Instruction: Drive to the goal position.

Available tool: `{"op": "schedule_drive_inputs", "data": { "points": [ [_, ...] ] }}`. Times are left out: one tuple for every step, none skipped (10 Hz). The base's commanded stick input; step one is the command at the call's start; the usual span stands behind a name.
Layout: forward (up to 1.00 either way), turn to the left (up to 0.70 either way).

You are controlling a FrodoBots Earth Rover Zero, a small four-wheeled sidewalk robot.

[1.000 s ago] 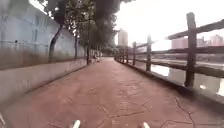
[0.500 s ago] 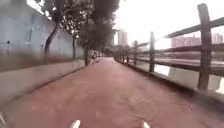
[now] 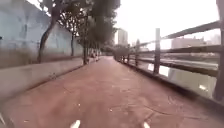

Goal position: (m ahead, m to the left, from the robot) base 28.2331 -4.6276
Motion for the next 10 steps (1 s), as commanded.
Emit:
{"op": "schedule_drive_inputs", "data": {
  "points": [
    [0.7,0.0],
    [0.7,0.0],
    [0.7,0.0],
    [0.7,0.0],
    [0.7,0.0],
    [0.7,0.0],
    [0.7,0.0],
    [0.7,0.0],
    [0.7,0.21],
    [0.7,0.35]
  ]
}}
